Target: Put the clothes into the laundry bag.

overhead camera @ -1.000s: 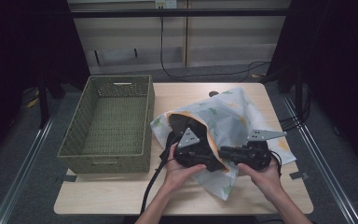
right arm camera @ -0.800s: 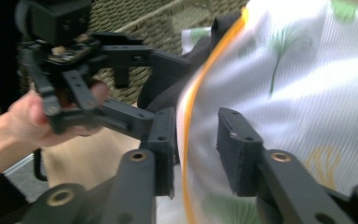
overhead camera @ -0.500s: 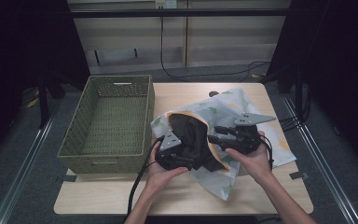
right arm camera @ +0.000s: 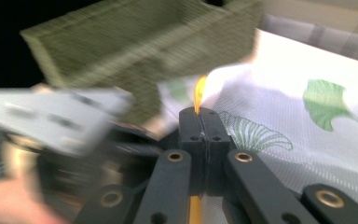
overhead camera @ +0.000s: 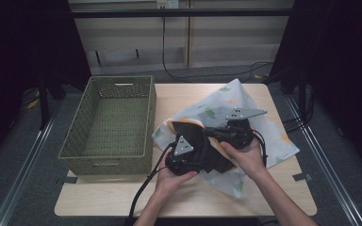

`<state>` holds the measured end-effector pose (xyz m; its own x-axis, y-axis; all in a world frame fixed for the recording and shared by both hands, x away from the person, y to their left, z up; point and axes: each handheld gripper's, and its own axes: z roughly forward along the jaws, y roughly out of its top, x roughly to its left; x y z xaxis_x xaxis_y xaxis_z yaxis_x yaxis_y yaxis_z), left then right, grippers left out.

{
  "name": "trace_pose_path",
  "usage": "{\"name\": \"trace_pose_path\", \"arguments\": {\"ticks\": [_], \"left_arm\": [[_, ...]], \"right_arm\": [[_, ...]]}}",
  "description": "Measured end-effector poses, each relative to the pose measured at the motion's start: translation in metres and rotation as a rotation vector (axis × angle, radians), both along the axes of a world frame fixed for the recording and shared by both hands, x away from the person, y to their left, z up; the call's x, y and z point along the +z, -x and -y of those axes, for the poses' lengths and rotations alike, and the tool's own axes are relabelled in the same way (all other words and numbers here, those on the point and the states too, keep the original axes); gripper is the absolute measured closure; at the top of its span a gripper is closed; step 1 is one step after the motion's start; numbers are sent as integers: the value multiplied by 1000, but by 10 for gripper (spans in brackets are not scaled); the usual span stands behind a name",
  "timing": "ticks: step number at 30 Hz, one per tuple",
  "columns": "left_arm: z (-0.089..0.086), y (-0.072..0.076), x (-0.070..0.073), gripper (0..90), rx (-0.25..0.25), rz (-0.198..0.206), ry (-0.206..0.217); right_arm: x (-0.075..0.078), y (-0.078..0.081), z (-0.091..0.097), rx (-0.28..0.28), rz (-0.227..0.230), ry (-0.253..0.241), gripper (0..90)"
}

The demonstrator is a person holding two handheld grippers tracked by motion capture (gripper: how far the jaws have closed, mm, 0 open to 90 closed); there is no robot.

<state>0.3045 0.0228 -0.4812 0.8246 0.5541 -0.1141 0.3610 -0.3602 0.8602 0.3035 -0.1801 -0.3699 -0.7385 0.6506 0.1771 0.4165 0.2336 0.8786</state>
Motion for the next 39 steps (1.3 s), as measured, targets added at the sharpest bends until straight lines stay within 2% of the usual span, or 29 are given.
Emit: {"name": "trace_pose_path", "arguments": {"ticks": [2, 3, 4, 5, 6, 7, 8, 10, 13, 15, 16, 19, 20, 22, 24, 26, 28, 29, 30, 31, 32, 33, 35, 37, 39], "left_arm": [[2, 2, 0, 383, 15, 0, 2], [2, 2, 0, 395, 15, 0, 2], [3, 3, -1, 395, 33, 3, 12], [2, 4, -2, 406, 47, -2, 29], [0, 3, -4, 405, 47, -14, 49], [0, 3, -4, 402, 47, -14, 49], [-1, 2, -5, 385, 36, -9, 44], [-3, 2, -4, 320, 18, 4, 36], [-6, 6, 0, 254, 11, 17, 37], [-10, 8, 3, 221, 10, 30, 47], [-16, 12, 8, 216, 3, 54, 45], [-25, 15, 12, 125, 45, 73, 48], [-25, 15, 12, 109, 45, 73, 48], [-35, 14, 12, 60, 107, 63, 32], [-39, 11, 9, 39, 97, 32, 54], [-39, 10, 8, 34, 106, 22, 41], [-37, 4, 1, 26, 86, -11, 33], [-35, 0, -3, 26, 80, -28, 15], [-30, -5, -11, 12, 46, -71, 5], [-30, -5, -11, 10, 46, -71, 5], [-25, -6, -13, 0, 24, -68, -5], [-23, -5, -13, 0, 14, -62, 12], [-20, -5, -6, 0, -25, -67, 41], [-18, -5, -3, 0, -30, -56, 34], [-12, -6, 3, 0, -64, -57, 41]], "right_arm": [[6, 8, -2, 47, -1, -38, 900], [6, 8, -2, 47, -1, -38, 900], [7, 13, -3, 72, -8, -46, 900], [3, 22, -1, 92, -27, -28, 900], [-2, 24, 1, 95, -41, -24, 900], [-2, 24, 1, 95, -41, -24, 900], [-14, 27, 7, 87, -67, -18, 900], [-27, 28, 13, 82, -94, -4, 900], [-41, 29, 21, 65, -117, -22, 899], [-46, 29, 25, 49, -115, 3, 899], [-48, 28, 28, 42, -110, 0, 898], [-50, 26, 33, 25, -117, -15, 898], [-50, 26, 33, 25, -117, -15, 898], [-50, 27, 36, 21, -115, -15, 898], [-49, 27, 35, 20, -113, -18, 897], [-49, 27, 35, 21, -111, -15, 897], [-48, 26, 34, 22, -111, -14, 897], [-48, 26, 34, 22, -111, -14, 897], [-48, 26, 34, 21, -109, -12, 896], [-48, 26, 35, 22, -107, -10, 896], [-48, 26, 35, 20, -106, -9, 896], [-48, 26, 35, 18, -105, -8, 896], [-48, 25, 36, 18, -105, -10, 896], [-48, 25, 35, 18, -109, -12, 896], [-48, 24, 35, 16, -107, -14, 896]]}}
